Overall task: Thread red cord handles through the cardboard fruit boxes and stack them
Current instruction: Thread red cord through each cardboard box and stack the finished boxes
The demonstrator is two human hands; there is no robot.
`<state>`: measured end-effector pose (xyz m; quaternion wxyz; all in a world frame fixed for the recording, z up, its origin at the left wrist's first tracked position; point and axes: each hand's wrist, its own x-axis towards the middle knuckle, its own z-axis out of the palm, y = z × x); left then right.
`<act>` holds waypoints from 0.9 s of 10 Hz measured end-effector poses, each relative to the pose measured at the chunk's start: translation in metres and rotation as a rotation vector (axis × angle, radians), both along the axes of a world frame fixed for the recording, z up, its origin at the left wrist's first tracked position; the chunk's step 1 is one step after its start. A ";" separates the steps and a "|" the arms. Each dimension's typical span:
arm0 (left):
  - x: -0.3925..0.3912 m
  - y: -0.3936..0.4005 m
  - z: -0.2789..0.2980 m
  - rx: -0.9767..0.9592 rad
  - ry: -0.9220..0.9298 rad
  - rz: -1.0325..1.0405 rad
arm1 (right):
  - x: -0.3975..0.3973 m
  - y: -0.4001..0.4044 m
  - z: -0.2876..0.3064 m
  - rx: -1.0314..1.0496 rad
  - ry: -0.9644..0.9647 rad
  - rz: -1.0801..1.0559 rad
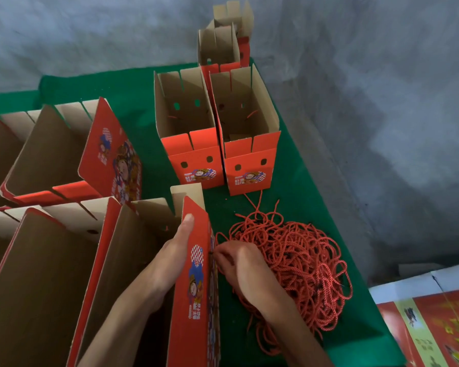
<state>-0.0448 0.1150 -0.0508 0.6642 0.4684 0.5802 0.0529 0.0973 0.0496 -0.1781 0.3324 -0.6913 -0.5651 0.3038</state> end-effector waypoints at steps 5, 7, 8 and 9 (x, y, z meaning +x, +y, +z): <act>0.000 0.003 -0.012 0.198 0.159 -0.208 | -0.005 -0.001 0.023 -0.020 -0.419 0.153; 0.002 0.002 -0.010 0.296 0.271 -0.318 | -0.002 0.001 0.035 -0.047 -0.279 0.145; 0.006 0.002 -0.011 0.405 0.393 -0.383 | 0.002 -0.005 0.031 0.000 -0.087 0.081; 0.011 0.000 -0.012 0.454 0.522 -0.462 | 0.004 -0.005 0.025 0.015 -0.015 0.065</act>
